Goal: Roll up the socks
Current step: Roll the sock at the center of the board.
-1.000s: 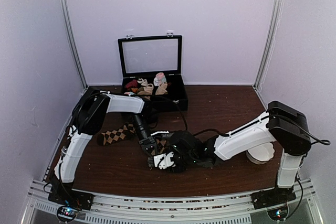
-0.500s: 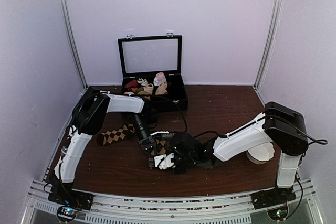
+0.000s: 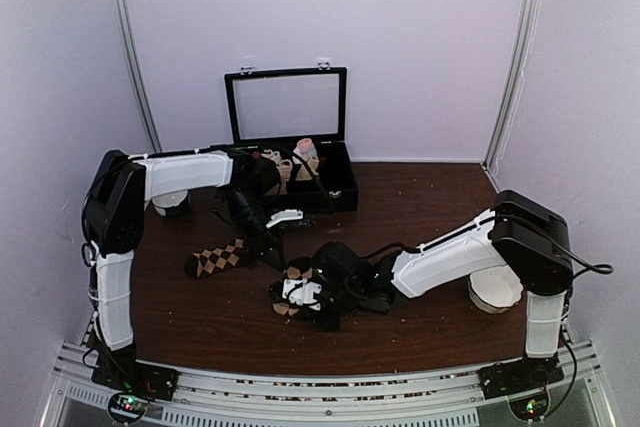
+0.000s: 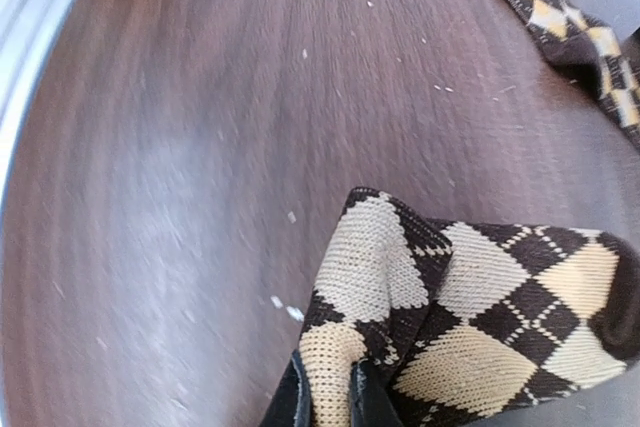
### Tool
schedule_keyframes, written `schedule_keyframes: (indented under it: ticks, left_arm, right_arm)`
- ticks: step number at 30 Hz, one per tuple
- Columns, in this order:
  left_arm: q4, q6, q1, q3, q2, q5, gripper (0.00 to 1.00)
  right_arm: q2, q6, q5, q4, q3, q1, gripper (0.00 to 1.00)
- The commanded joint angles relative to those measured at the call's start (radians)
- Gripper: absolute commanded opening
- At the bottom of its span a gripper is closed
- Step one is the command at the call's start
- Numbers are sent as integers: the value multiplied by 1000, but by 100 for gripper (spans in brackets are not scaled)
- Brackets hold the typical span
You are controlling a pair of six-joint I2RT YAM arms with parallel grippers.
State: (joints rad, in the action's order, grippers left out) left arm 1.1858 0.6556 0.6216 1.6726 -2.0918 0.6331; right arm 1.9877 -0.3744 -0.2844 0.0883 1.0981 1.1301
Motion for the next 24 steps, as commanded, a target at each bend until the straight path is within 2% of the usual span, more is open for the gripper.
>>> schedule_keyframes:
  ticks: [1, 7, 13, 15, 18, 24]
  left_arm:
    - [-100, -39, -5, -51, 4, -41, 19]
    - [-216, 13, -60, -220, 148, -28, 16]
    - [-343, 99, -62, -400, 349, 11, 19]
    - [-344, 142, -33, -435, 379, 5, 20]
    - [-360, 184, 51, -485, 389, -74, 20]
    - [-490, 179, 208, -530, 357, -287, 20]
  right_arm:
    - [82, 232, -166, -213, 30, -22, 1]
    - [129, 510, -295, -126, -26, -123, 1]
    - [175, 745, -409, -17, -66, -196, 1]
    - [183, 824, -421, 44, -89, -215, 0]
    - [213, 962, -487, 129, -115, -247, 0]
    - [266, 1090, -551, 148, -110, -270, 0]
